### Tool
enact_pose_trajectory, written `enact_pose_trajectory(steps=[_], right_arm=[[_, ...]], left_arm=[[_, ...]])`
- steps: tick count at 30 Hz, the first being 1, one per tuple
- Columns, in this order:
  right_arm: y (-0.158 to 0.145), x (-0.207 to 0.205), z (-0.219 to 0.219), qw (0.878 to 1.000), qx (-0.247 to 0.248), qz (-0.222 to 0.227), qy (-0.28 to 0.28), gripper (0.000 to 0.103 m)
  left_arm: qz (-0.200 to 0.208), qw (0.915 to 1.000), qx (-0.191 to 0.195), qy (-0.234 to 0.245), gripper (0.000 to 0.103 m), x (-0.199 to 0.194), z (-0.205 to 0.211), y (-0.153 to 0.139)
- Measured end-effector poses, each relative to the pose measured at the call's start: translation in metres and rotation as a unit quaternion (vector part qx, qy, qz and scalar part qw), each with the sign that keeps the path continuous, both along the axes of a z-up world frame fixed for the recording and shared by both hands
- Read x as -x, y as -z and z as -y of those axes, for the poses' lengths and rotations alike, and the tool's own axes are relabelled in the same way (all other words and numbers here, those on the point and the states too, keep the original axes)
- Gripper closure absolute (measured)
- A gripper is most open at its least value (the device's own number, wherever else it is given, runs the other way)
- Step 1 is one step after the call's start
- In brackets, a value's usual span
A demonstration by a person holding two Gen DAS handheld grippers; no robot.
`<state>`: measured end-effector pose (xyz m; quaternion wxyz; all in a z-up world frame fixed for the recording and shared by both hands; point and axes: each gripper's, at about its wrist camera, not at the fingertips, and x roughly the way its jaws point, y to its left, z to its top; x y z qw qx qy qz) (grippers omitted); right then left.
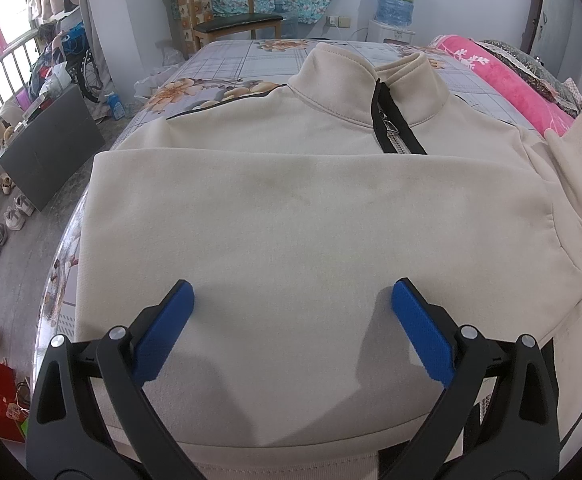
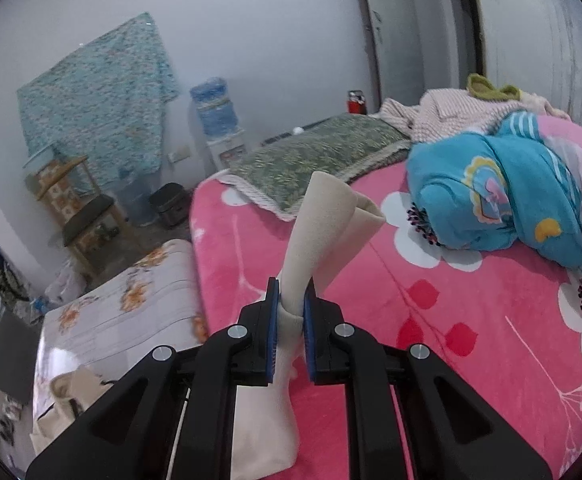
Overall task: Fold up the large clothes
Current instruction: 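Carry the sleeve with the right tool and lay it across the jacket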
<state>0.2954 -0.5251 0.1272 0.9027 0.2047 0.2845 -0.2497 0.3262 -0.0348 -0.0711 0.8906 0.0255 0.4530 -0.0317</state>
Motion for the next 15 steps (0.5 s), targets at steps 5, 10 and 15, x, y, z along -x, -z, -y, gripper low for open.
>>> enact_pose_trajectory(steps=[5, 10, 15], right_arm=[[-0.017, 0.008, -0.042, 0.999, 0.006, 0.015, -0.036, 0.092], [-0.027, 0.012, -0.090, 0.997, 0.001, 0.034, -0.076, 0.092], [-0.029, 0.007, -0.149, 0.992, -0.006, 0.046, -0.116, 0.092]], left_arm=[[0.000, 1.0000, 0.000, 0.000, 0.007, 0.000, 0.000, 0.000], [0.001, 1.0000, 0.006, -0.004, 0.007, 0.000, -0.002, 0.000], [-0.005, 0.9997, 0.013, -0.021, 0.012, 0.000, -0.006, -0.004]])
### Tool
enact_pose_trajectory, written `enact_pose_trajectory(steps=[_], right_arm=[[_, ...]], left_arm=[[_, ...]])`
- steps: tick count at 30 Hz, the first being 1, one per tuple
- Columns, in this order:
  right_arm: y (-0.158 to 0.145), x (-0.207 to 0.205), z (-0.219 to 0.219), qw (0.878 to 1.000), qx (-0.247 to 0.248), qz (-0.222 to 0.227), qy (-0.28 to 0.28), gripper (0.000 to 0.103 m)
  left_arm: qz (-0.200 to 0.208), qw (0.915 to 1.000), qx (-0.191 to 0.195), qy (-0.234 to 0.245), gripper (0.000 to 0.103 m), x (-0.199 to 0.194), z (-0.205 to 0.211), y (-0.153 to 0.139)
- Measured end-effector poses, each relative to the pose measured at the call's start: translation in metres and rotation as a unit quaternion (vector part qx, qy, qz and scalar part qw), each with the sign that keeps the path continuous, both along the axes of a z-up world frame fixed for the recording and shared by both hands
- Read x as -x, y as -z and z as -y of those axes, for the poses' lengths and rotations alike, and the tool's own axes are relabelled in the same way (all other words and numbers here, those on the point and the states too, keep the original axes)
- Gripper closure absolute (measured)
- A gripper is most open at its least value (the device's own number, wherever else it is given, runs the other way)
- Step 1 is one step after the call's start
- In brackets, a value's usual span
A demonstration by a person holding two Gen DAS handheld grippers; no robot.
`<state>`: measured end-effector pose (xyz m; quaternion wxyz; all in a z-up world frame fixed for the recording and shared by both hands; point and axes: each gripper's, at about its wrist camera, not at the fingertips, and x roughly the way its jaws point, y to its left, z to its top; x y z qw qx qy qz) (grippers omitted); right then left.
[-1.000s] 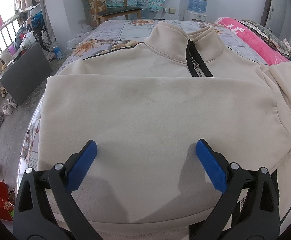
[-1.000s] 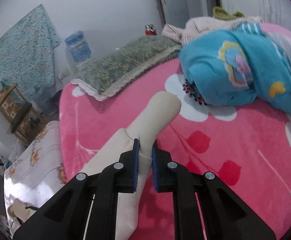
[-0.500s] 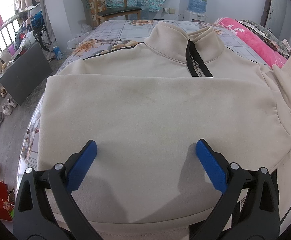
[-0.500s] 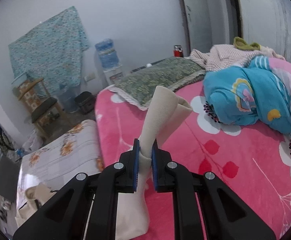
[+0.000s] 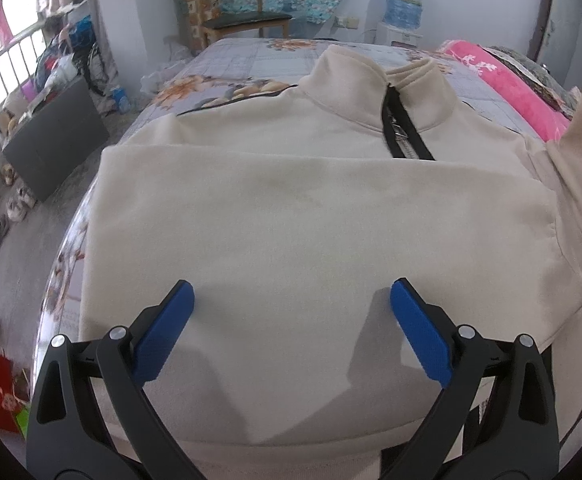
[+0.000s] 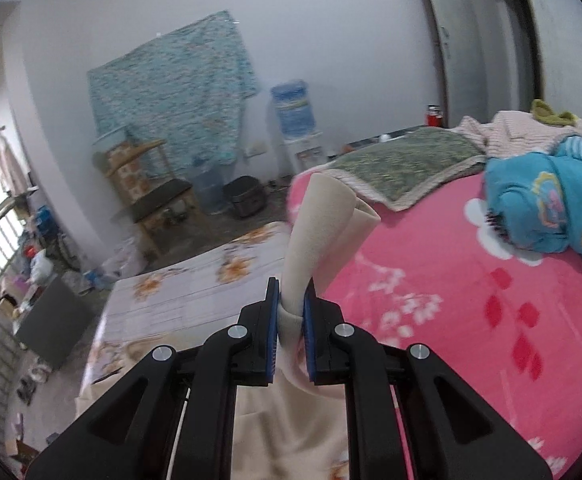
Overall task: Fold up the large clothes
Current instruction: 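Carry the sleeve with the right tool and lay it across the jacket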
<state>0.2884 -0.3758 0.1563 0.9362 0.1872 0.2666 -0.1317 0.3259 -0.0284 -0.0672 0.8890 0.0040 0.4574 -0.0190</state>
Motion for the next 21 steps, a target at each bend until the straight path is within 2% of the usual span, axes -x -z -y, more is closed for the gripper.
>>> enact_pose_trajectory(steps=[2, 3, 5, 8, 11, 15, 17, 18, 19, 20, 21], right_arm=[[0.001, -0.004, -0.022, 1.000, 0.003, 0.000, -0.014, 0.092], [0.002, -0.007, -0.034, 1.000, 0.007, 0.000, -0.022, 0.092], [0.005, -0.013, -0.061, 0.999, 0.011, 0.001, -0.044, 0.092], [0.012, -0.020, -0.107, 0.996, 0.013, 0.002, -0.084, 0.092], [0.026, -0.027, -0.159, 0.991, 0.028, 0.005, -0.129, 0.092], [0.058, -0.031, -0.230, 0.980, 0.061, -0.001, -0.189, 0.091], [0.087, -0.035, -0.264, 0.970, 0.064, -0.029, -0.235, 0.081], [0.105, -0.038, -0.275, 0.961, 0.047, -0.050, -0.268, 0.074], [0.121, -0.042, -0.284, 0.950, 0.019, -0.073, -0.303, 0.056], [0.143, -0.045, -0.291, 0.935, -0.018, -0.106, -0.338, 0.050], [0.156, -0.046, -0.293, 0.927, -0.038, -0.126, -0.351, 0.050]], left_arm=[[-0.006, 0.9996, 0.025, -0.008, 0.027, 0.004, -0.009, -0.006], [-0.010, 0.9990, 0.041, -0.011, 0.030, 0.007, -0.015, -0.010], [-0.015, 0.9973, 0.070, -0.015, 0.044, 0.014, -0.028, -0.017], [-0.010, 0.9947, 0.101, -0.012, 0.059, 0.027, -0.049, -0.030], [-0.002, 0.9894, 0.145, -0.009, 0.070, 0.038, -0.075, -0.042], [0.000, 0.9837, 0.180, -0.004, 0.074, 0.045, -0.099, -0.049], [0.000, 0.9800, 0.199, 0.000, 0.074, 0.047, -0.108, -0.050], [-0.002, 0.9783, 0.207, 0.003, 0.074, 0.048, -0.110, -0.050], [-0.006, 0.9744, 0.224, 0.008, 0.074, 0.047, -0.112, -0.049], [-0.009, 0.9712, 0.238, 0.011, 0.074, 0.047, -0.114, -0.048], [-0.012, 0.9683, 0.249, 0.015, 0.074, 0.046, -0.115, -0.047]])
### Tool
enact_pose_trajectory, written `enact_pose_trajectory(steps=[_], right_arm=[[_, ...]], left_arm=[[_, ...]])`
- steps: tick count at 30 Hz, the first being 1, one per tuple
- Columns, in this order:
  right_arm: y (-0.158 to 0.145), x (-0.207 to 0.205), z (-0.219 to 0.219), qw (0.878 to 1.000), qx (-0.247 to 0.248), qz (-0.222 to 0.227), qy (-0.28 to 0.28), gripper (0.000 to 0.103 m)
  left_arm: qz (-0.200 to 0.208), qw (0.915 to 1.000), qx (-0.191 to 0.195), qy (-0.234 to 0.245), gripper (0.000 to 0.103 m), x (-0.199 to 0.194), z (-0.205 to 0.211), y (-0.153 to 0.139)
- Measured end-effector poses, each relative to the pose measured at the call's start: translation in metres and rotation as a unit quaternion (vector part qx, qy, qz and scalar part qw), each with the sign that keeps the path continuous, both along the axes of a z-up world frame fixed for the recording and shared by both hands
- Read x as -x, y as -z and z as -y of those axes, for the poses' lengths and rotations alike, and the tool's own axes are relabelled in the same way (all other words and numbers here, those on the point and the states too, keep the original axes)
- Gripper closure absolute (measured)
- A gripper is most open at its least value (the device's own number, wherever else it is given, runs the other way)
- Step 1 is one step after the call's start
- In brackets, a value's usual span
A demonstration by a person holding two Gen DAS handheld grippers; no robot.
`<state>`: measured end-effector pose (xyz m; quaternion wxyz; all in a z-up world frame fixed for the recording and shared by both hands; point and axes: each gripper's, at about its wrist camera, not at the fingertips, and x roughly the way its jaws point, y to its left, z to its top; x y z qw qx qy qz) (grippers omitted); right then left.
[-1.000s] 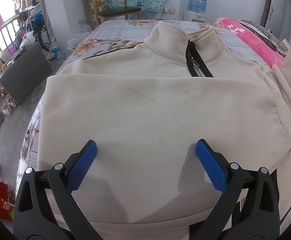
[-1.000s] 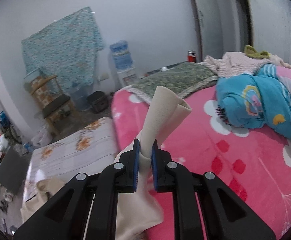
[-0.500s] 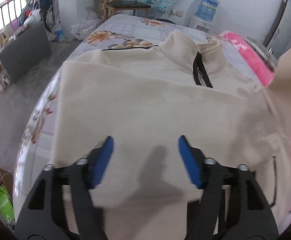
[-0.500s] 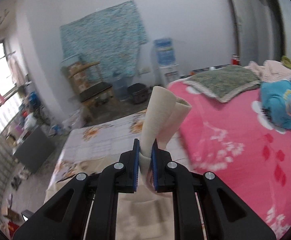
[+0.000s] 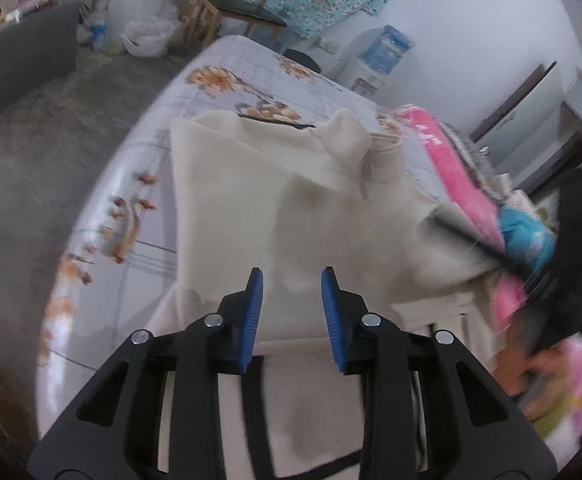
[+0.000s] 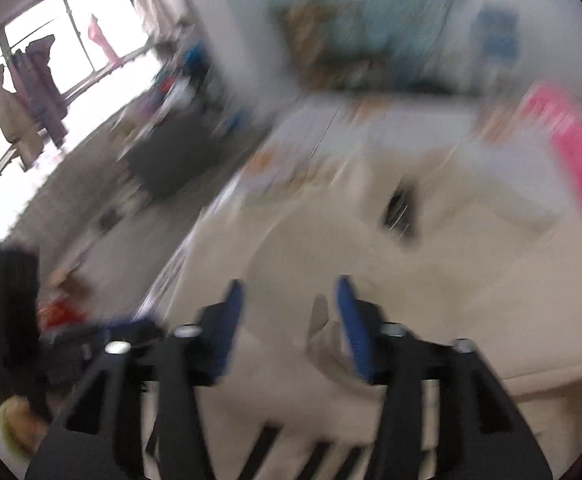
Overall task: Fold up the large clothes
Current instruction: 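Carry the sleeve with the right tool and lay it across the jacket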
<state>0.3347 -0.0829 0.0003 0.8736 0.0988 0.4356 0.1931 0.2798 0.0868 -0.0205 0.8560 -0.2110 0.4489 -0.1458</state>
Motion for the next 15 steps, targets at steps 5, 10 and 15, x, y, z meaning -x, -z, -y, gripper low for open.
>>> enact_pose_trajectory(steps=[5, 10, 15], right_arm=[[0.025, 0.018, 0.048, 0.997, -0.065, -0.039, 0.030, 0.049], [0.028, 0.054, 0.111, 0.993, -0.069, -0.025, 0.096, 0.049], [0.042, 0.091, 0.135, 0.991, -0.016, -0.019, 0.129, 0.049]], left_arm=[[-0.007, 0.9992, 0.032, 0.021, 0.071, -0.014, 0.009, 0.005], [-0.037, 0.9987, 0.035, 0.007, 0.063, -0.048, 0.018, 0.024], [-0.082, 0.9952, 0.053, 0.003, 0.061, -0.085, 0.027, 0.053]])
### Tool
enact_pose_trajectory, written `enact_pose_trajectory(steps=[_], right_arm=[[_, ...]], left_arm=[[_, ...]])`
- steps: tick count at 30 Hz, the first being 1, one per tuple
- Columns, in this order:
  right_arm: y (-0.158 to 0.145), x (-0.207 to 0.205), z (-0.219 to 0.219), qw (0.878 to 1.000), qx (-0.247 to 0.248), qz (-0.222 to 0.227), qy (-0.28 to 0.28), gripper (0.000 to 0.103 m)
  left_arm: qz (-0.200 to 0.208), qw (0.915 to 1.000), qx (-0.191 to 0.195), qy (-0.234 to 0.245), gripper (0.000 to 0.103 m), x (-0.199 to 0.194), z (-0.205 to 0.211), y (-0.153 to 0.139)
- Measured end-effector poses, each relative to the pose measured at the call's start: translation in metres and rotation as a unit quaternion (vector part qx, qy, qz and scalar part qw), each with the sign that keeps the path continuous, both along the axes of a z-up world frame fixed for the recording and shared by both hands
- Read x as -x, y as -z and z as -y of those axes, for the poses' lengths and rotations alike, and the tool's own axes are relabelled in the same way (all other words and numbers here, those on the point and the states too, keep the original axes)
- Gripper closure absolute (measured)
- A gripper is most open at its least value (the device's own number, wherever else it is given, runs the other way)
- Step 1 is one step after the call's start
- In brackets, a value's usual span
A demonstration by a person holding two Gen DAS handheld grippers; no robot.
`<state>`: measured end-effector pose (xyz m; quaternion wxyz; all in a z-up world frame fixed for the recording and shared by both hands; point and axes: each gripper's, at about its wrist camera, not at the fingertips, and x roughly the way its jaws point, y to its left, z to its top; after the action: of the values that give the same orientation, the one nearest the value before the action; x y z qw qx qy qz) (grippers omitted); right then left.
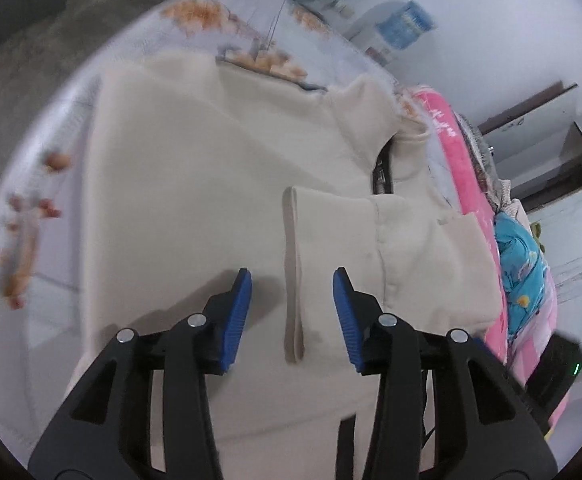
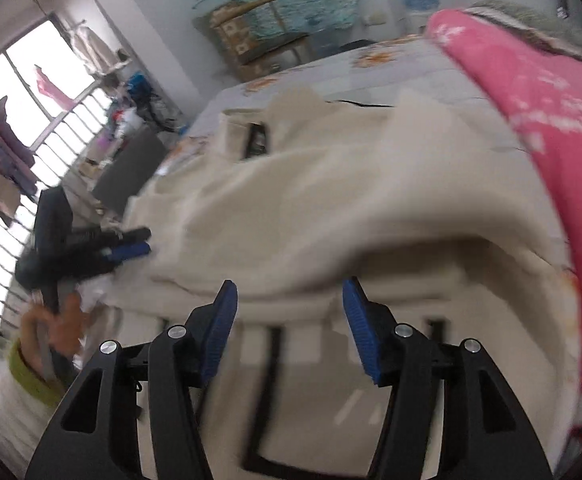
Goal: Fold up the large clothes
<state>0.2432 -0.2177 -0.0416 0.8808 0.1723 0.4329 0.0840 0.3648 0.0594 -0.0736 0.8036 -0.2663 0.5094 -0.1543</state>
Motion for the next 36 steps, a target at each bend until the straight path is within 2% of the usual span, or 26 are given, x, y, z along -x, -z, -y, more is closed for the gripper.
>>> enact_pose_trajectory(steps=[2, 5, 8, 9, 10, 11, 12, 13, 14, 16, 17, 19, 21, 24, 28, 30, 33, 36], right_arm=[[0.007, 0.010, 0.011, 1.000, 0.020, 0.001, 0.014, 0.049], [0.011, 0.016, 0.018, 0.999, 0.019, 0.001, 0.026, 0.049], [0.015, 0.018, 0.023, 0.999, 0.014, 0.004, 0.036, 0.049], [0.016, 0.018, 0.025, 0.999, 0.014, 0.004, 0.040, 0.049], [0.017, 0.018, 0.026, 0.999, 0.014, 0.004, 0.043, 0.049], [0.018, 0.018, 0.028, 0.999, 0.015, 0.003, 0.047, 0.049], [0.019, 0.018, 0.030, 0.999, 0.017, 0.001, 0.050, 0.049], [0.020, 0.016, 0.030, 0.998, 0.021, 0.000, 0.053, 0.049], [0.022, 0.016, 0.032, 0.998, 0.028, -0.003, 0.057, 0.049], [0.022, 0.017, 0.033, 0.997, 0.038, -0.005, 0.061, 0.049], [0.022, 0.018, 0.035, 0.997, 0.042, -0.005, 0.063, 0.049], [0.022, 0.020, 0.037, 0.997, 0.048, -0.004, 0.066, 0.049], [0.022, 0.023, 0.040, 0.996, 0.057, -0.003, 0.069, 0.049], [0.021, 0.025, 0.045, 0.995, 0.062, -0.005, 0.072, 0.049], [0.023, 0.026, 0.052, 0.995, 0.068, -0.008, 0.077, 0.049], [0.026, 0.026, 0.056, 0.994, 0.069, -0.012, 0.081, 0.049], [0.031, 0.025, 0.058, 0.994, 0.071, -0.026, 0.083, 0.049], [0.032, 0.025, 0.057, 0.993, 0.075, -0.026, 0.082, 0.049]], left_arm=[[0.001, 0.9999, -0.011, 0.004, 0.060, -0.006, 0.006, -0.001], [0.006, 0.9993, -0.034, 0.017, 0.060, -0.009, 0.021, -0.003], [0.027, 0.9929, -0.111, 0.035, 0.061, -0.006, 0.043, -0.008], [0.033, 0.9891, -0.138, 0.039, 0.066, -0.005, 0.050, -0.010], [0.038, 0.9845, -0.166, 0.041, 0.077, -0.003, 0.056, -0.010], [0.045, 0.9771, -0.203, 0.044, 0.084, -0.002, 0.064, -0.011], [0.053, 0.9708, -0.229, 0.049, 0.086, -0.001, 0.069, -0.012], [0.070, 0.9584, -0.269, 0.064, 0.089, 0.002, 0.081, -0.013], [0.082, 0.9470, -0.302, 0.074, 0.098, 0.007, 0.086, -0.016], [0.114, 0.9206, -0.358, 0.106, 0.102, 0.018, 0.103, -0.018], [0.124, 0.9153, -0.366, 0.112, 0.102, 0.022, 0.107, -0.021], [0.139, 0.9113, -0.370, 0.114, 0.102, 0.029, 0.108, -0.029], [0.161, 0.9145, -0.358, 0.099, 0.102, 0.037, 0.100, -0.047], [0.176, 0.9331, -0.305, 0.075, 0.102, 0.044, 0.077, -0.079], [0.187, 0.9416, -0.276, 0.048, 0.102, 0.056, 0.049, -0.107], [0.170, 0.9479, -0.266, 0.041, 0.102, 0.055, 0.034, -0.104], [0.123, 0.9565, -0.263, 0.030, 0.102, 0.049, 0.013, -0.075], [0.086, 0.9709, -0.223, 0.014, 0.102, 0.049, -0.007, -0.049]])
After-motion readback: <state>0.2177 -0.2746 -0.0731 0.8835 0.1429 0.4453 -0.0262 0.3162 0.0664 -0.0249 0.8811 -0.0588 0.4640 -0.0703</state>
